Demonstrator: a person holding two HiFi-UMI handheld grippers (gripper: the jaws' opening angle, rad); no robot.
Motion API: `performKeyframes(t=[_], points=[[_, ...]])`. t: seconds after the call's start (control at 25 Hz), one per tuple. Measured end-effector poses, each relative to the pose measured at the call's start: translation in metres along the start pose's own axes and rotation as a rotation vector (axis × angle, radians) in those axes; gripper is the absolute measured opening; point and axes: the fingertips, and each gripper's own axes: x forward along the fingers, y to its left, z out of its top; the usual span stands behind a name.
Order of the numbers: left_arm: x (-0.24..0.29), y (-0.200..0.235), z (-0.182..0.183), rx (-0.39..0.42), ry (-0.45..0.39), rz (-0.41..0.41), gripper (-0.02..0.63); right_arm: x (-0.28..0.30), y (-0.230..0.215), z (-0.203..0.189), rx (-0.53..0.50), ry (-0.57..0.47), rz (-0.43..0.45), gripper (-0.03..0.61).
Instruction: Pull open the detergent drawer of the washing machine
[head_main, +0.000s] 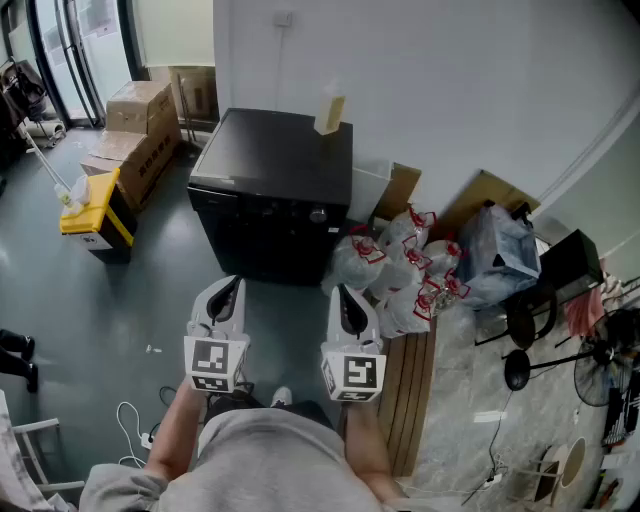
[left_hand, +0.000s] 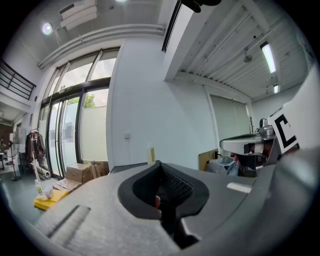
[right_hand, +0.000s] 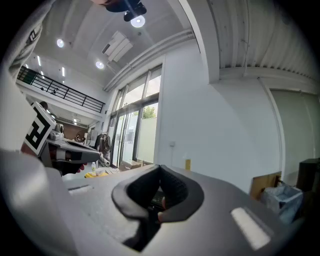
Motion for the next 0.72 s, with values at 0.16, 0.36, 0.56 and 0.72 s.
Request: performKeyframes(t=[0.16,0.36,0.56,0.72], points=[[0.004,0.0,0.0,0.002,-0.011,-0.005,0.009,0.004,-0.003,-0.003,0.018,0.01,0.004,0.004],[0.003,0.002,0.003,0.005,-0.015,0.013,0.009,0.006,-0.003,-0.004,0.021,0.024,0.008,0.004],[0.0,0.01,0.0,-0.005,-0.008,0.046,0.009,0.015,0.005,-0.005,0.009,0.031,0.048,0.004],[-0.001,0.026,-0.008,-0.012,0.004,0.077,0.009,0.031,0.017,-0.005,0.005,0.032,0.085,0.004]])
